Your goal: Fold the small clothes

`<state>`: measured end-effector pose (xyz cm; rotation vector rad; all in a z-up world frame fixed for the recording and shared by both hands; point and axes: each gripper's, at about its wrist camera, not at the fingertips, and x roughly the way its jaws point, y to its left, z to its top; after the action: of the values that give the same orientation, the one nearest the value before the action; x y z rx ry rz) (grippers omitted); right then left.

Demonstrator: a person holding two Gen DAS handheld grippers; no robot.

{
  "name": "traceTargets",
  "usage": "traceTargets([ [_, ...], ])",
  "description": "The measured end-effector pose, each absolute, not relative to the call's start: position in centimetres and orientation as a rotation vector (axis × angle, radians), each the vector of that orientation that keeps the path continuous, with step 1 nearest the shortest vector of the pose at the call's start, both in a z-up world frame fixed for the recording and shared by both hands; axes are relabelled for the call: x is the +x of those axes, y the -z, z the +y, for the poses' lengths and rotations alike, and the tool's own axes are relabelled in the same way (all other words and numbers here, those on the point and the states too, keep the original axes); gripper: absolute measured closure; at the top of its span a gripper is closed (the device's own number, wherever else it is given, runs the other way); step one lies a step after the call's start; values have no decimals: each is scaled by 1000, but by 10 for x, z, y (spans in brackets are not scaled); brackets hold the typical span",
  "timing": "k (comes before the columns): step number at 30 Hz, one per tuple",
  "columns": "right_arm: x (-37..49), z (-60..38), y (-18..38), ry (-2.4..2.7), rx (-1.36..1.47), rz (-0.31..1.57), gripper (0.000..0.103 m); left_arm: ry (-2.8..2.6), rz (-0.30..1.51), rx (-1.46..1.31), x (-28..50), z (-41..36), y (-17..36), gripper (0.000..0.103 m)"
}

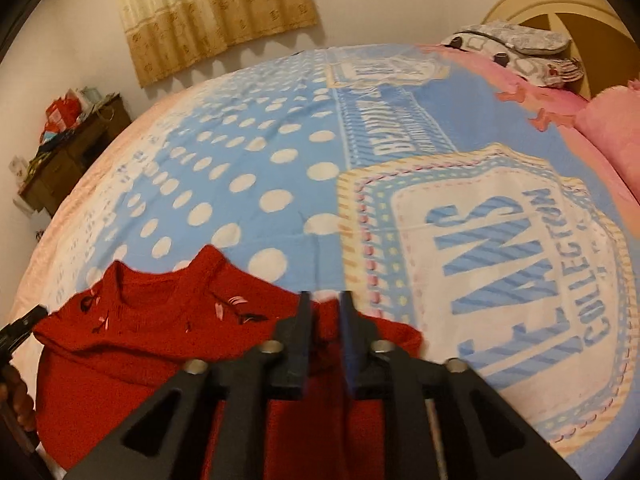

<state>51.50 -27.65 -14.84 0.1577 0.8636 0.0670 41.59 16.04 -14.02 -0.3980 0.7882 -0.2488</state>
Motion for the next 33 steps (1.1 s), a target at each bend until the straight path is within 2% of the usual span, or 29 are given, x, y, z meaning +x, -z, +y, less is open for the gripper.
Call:
traceTargets([
  [1,510,-279,145,-61,163,846,56,244,762,-379,409,162,136,38],
  [2,503,-281,140,-60,158,825,55,241,747,-350,401,162,134,32],
  [4,492,-276,132,-53,99,805,55,236,755,-268,387,156,133,30],
  [6,481,-262,125,-76,29,803,55,240,781,-213,383,148,138,24],
  [14,479,-177,157,-286,-173,980,55,110,852,-181,407,138,166,23],
  [24,528,-189,160,-165,28,970,55,57,841,-303,406,161,179,22],
  [33,435,-240,136,-151,55,868,55,99,830,-355,366,161,171,22],
])
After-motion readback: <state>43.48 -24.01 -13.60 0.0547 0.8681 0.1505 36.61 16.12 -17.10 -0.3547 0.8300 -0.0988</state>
